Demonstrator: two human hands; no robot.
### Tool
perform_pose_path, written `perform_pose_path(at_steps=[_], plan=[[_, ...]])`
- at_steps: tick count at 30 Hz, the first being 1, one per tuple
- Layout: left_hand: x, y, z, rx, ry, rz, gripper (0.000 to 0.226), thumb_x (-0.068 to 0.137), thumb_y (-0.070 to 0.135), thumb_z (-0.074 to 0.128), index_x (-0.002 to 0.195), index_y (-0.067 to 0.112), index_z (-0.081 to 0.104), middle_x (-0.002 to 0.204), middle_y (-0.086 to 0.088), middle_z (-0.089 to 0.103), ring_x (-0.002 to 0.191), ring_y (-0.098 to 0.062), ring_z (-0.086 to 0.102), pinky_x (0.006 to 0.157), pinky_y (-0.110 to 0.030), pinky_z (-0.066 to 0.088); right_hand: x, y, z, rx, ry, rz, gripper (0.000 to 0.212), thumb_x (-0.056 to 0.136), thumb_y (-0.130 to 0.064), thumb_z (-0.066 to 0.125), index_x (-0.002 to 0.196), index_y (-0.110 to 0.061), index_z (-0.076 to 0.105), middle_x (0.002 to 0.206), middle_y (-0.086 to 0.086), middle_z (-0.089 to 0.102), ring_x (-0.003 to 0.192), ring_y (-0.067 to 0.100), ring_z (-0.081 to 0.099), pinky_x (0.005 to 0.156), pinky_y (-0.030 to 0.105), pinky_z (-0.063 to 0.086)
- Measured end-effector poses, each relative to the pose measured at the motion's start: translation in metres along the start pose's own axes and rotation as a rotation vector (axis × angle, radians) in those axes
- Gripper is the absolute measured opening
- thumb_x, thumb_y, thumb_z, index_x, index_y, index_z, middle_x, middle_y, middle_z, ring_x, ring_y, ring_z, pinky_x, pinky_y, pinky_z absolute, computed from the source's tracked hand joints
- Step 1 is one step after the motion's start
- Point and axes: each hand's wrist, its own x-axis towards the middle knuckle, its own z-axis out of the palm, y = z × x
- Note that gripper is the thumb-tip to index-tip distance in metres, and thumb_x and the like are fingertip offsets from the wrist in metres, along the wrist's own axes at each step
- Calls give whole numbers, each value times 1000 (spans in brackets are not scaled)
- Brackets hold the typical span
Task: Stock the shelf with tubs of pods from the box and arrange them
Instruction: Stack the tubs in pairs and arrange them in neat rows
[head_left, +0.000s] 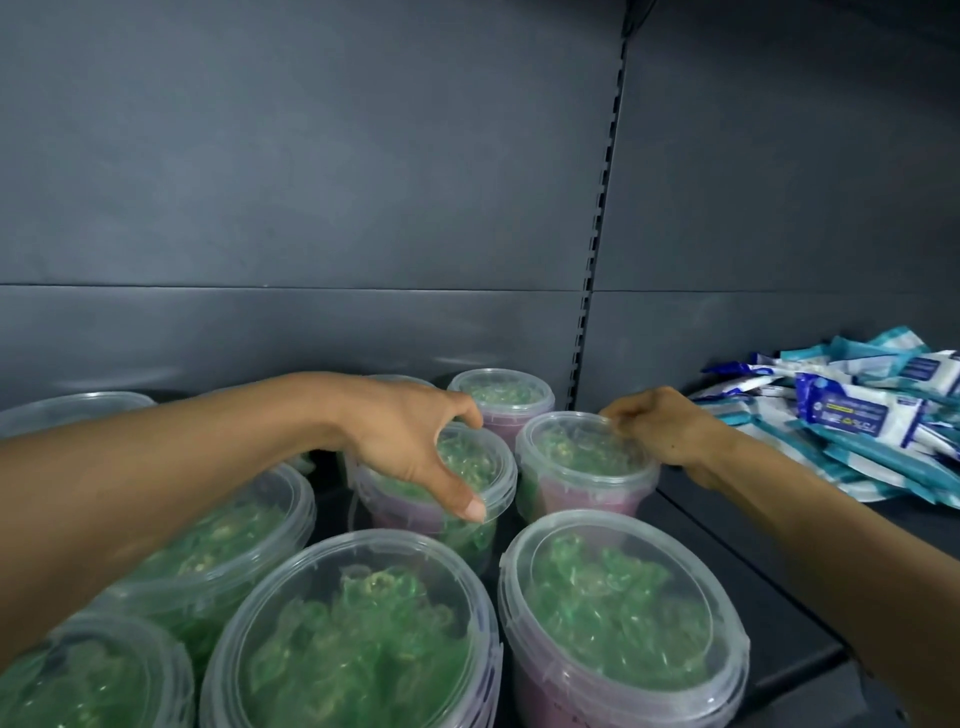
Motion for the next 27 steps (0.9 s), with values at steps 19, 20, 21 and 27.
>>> perform_pose_path(at_steps=[19, 20, 21, 27], plan=[[4, 23, 11, 424, 86, -236, 104, 62, 94, 22, 147, 34, 21, 155, 4, 26, 140, -24, 31, 107, -43, 35, 4, 4, -4, 63, -123, -112, 23, 93, -4, 53, 89, -10, 74, 91, 9, 73, 90, 23, 68, 85, 32, 54], [2, 23, 9, 417, 75, -242, 105, 62, 93, 21, 148, 34, 19, 156, 4, 24, 141, -23, 29, 108, -43, 33, 4, 4, -4, 65, -119, -110, 23, 93, -4, 52, 90, -10, 74, 91, 9, 73, 88, 22, 67, 83, 30, 53], [0, 23, 5, 380, 52, -239, 104, 62, 93, 22, 148, 35, 18, 157, 5, 20, 143, -21, 26, 110, -43, 30, 4, 5, -4, 68, -115, -103, 23, 93, -5, 51, 92, -10, 74, 91, 8, 72, 85, 21, 66, 80, 28, 52], [-12, 13, -10, 131, -132, -110, 97, 65, 66, 70, 144, 47, 17, 156, 14, 17, 142, -13, 24, 114, -37, 28, 1, 12, -8, 45, -186, -15, 16, 94, -17, 52, 90, -13, 68, 77, 7, 61, 73, 20, 54, 62, 30, 44]])
